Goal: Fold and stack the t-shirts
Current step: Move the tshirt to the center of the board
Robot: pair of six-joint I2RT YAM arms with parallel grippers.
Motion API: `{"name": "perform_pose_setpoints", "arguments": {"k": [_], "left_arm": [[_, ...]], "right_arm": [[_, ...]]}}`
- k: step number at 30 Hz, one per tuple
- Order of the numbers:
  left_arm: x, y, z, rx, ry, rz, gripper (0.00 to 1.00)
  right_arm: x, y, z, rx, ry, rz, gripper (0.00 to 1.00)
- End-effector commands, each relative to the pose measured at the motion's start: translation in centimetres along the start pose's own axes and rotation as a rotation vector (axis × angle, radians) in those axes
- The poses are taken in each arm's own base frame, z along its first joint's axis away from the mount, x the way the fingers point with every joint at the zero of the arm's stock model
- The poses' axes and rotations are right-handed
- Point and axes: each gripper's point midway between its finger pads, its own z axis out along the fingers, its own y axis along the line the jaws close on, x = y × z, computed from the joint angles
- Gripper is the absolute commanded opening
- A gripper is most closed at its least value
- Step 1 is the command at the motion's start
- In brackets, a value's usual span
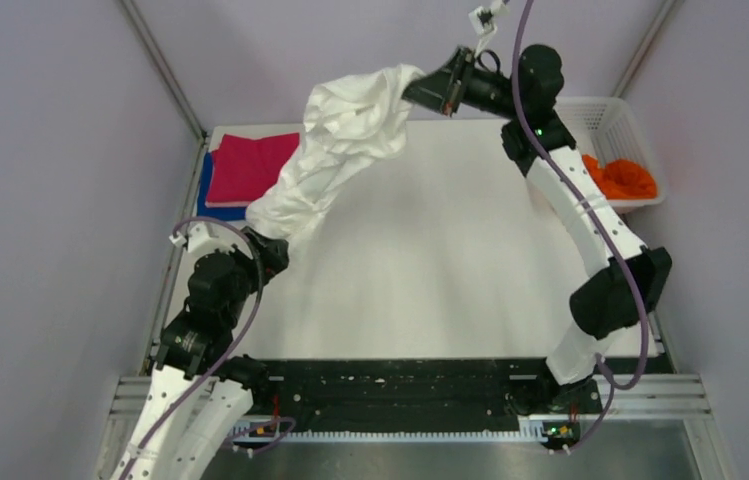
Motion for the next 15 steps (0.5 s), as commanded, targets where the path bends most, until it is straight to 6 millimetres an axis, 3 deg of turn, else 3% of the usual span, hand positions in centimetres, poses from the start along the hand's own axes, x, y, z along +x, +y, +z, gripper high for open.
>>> {"name": "perform_pose_setpoints", "arguments": {"k": [1,3,5,6,8,9,11,13,15], "left_arm": [[0.5,0.1,0.0,-0.006,0.023,-0.011,0.99],[0.9,0.5,0.1,-0.020,0.037,-0.010,0.99],[1.7,0.8,0.3,-0.026,0.060,-0.008,0.99],[2.2,0.9,0.5,-0.026,0.076,-0.008,0.99],[3.4,1.2,1.2,-0.043,0.122,-0.006,0.99],[4.1,1.4,1.6,-0.050,0.148,-0.002,0.99],[5.6,1.7,2.8,-0.082,0.214,0.008,0.99],[6.6,2.5,4.2,-0.159,0.273,0.023,0.99],[6.8,3.4,5.6,-0.254,0.310,0.044,0.99]], "right_arm": [[5.9,-6.3,-6.4,0.277,-0.013,0.048,0.00],[10.9,-12.0,-12.3,0.537,-0.035,0.101,0.05],[16.2,-17.3,-20.4,0.865,-0.069,0.170,0.23],[18.4,-18.6,-24.1,1.011,-0.076,0.203,0.40],[21.9,-20.2,-29.8,1.258,-0.019,0.216,0.70],[22.5,-20.3,-31.6,1.351,0.015,0.198,0.81],[22.4,-20.0,-34.2,1.481,0.054,0.158,0.90],[22.0,-19.4,-35.4,1.544,0.072,0.122,0.94],[22.3,-18.7,-35.2,1.535,0.094,0.109,0.95]]}}
